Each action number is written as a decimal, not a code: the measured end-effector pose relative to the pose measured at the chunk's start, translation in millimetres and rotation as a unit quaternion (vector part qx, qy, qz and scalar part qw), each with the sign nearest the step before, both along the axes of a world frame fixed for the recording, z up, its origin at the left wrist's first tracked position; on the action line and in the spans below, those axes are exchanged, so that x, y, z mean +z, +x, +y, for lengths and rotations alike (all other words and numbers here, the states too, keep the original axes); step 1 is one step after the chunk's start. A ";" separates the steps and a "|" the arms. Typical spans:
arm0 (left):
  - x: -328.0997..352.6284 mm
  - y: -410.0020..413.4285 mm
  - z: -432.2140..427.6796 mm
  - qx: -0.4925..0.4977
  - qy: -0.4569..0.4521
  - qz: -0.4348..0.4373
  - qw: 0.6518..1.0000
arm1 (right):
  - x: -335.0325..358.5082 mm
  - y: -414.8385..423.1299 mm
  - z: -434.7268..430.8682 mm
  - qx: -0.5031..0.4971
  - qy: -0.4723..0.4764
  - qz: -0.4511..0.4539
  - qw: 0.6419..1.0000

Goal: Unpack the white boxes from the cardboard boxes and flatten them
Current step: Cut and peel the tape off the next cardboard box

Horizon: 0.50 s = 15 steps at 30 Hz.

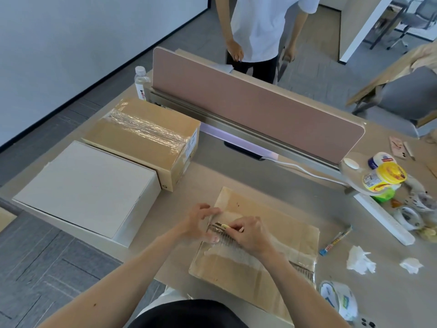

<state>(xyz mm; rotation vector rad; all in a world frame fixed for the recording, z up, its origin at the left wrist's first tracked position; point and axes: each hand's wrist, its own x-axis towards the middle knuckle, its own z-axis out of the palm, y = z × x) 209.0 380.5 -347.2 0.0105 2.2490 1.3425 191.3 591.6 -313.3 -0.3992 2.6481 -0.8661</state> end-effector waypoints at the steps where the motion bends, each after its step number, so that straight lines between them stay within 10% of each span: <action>1: 0.9 -1.9 -1.0 -0.009 0.001 -0.003 1.000 | -0.3 0.9 -0.4 0.012 0.005 0.000 1.000; 15: 0.3 -3.8 -3.5 -0.028 -0.001 -0.017 0.999 | 6.2 0.5 -18.5 0.085 0.088 0.048 0.991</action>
